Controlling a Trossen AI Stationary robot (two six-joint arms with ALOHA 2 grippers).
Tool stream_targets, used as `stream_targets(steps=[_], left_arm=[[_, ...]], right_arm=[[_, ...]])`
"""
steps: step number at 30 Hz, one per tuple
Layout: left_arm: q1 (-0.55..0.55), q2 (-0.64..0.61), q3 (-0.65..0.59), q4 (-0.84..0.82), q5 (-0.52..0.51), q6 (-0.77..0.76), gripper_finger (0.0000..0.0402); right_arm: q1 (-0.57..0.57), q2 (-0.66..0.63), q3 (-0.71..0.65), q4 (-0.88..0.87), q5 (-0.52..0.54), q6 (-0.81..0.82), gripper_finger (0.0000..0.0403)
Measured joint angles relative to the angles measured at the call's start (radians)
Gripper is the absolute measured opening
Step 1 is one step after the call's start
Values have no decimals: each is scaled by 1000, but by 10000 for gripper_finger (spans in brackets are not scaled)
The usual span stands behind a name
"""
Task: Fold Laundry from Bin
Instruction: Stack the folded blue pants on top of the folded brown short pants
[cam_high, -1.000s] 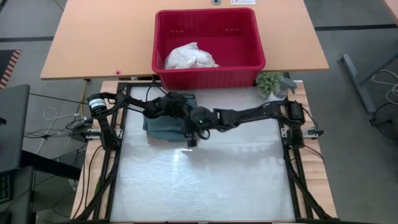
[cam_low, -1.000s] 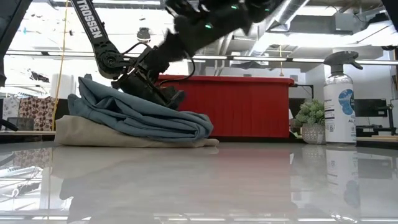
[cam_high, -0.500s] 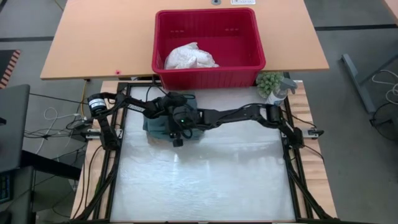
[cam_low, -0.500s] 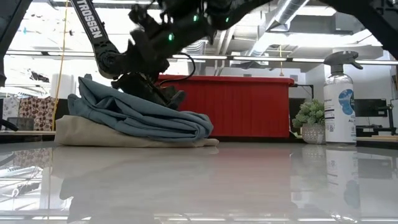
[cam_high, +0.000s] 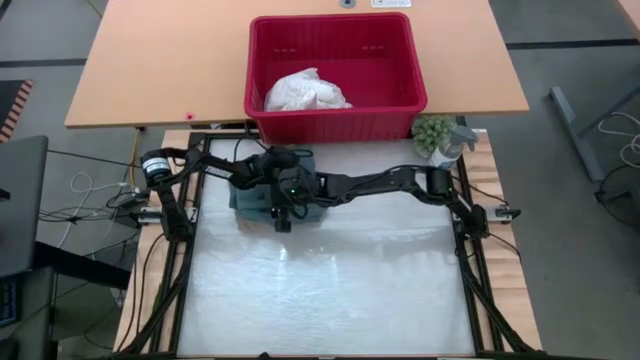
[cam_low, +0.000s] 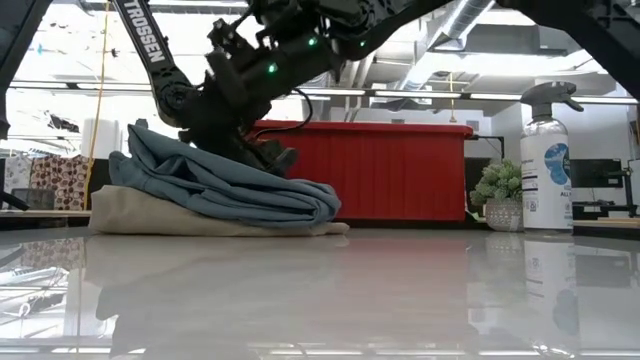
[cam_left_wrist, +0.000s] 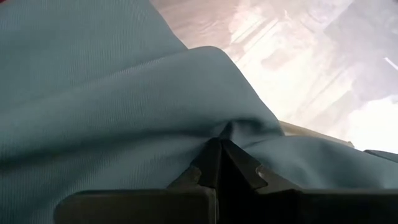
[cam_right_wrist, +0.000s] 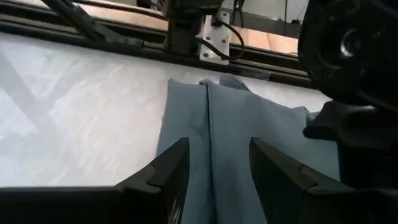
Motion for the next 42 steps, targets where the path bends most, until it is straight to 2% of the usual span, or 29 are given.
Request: stream_targets(steps=[11, 15, 18, 24, 29, 31, 33, 36, 40, 42], left_arm=[[10, 58, 2, 23, 51, -2, 0], [7, 25, 0, 45, 99, -3, 0], [0, -45, -4, 58, 131, 12, 0], [2, -214, -3, 44, 111, 20, 0], [-1, -407, -2, -20, 219, -4, 0], [-9, -506, -2, -65, 227, -10, 0], [-23, -615, -2, -127, 185, -1, 0], [-76, -772, -1, -272, 55, 42, 0], [-248, -909, -11, -552, -237, 97, 0], [-342, -940, -67, -569, -388, 77, 0]], right_arm=[[-7, 27, 0, -37, -1, 36, 190], [-7, -9, -1, -73, -91, 49, 185], [-4, -89, 31, -108, -100, 46, 184], [-3, -277, 64, -206, -100, 11, 184], [-18, -460, 65, -346, -100, -45, 184], [-37, -536, 65, -424, -85, -51, 184], [-65, -600, 65, -485, -53, -53, 184], [-118, -665, 65, -577, -20, -29, 184], [-175, -722, 65, -711, -14, 28, 184], [-190, -740, 64, -773, -13, 38, 184]])
